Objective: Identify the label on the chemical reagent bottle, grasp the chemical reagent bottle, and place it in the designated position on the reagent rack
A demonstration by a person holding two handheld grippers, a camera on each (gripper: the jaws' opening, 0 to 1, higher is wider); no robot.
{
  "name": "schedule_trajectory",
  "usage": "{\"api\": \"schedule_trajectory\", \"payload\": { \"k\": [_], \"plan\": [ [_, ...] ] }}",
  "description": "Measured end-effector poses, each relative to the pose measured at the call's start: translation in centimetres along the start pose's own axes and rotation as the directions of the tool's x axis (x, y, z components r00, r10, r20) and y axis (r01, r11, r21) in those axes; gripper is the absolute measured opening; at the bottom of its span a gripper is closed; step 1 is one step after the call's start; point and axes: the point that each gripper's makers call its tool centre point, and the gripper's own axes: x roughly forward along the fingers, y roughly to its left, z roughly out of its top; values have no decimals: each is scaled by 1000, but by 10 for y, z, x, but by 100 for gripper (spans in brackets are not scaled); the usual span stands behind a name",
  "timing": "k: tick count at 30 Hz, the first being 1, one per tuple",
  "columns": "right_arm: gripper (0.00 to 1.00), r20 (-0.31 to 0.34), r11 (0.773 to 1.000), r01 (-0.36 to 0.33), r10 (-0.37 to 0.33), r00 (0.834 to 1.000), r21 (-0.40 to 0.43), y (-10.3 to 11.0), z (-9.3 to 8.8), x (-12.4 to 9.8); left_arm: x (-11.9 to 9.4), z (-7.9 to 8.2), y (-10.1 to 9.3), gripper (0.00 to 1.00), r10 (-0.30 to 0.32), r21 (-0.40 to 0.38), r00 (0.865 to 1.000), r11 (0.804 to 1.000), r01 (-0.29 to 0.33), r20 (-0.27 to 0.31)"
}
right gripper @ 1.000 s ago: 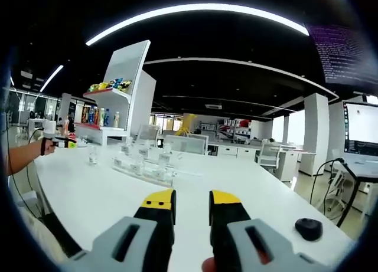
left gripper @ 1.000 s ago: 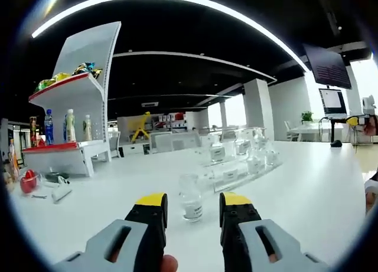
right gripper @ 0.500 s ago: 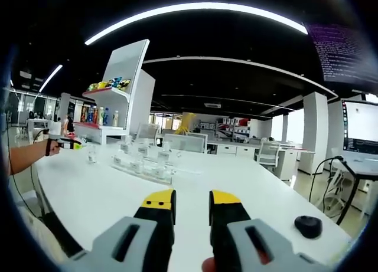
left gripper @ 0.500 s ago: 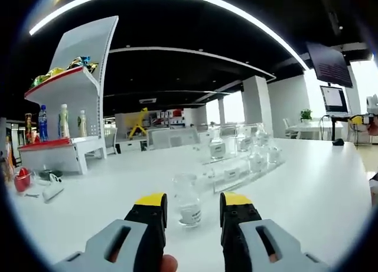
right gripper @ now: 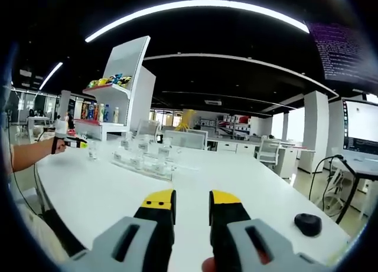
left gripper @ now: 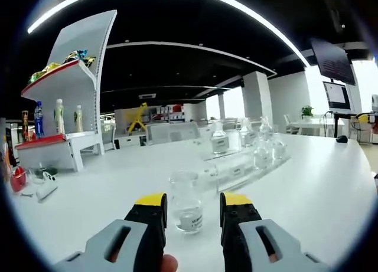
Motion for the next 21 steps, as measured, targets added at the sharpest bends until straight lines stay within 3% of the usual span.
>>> {"api": "schedule_trajectory", "payload": {
  "k": [7,21],
  "plan": [
    [22,0,1000,16,-16,1000,4,-7,0,-4,8,-5,6,36,26,37,999,999,-26,-19],
    [22,9,999,51,-51,999,2,-20,6,-11,22,-6,6,35,28,23,999,999,-28,-19]
  ]
}}
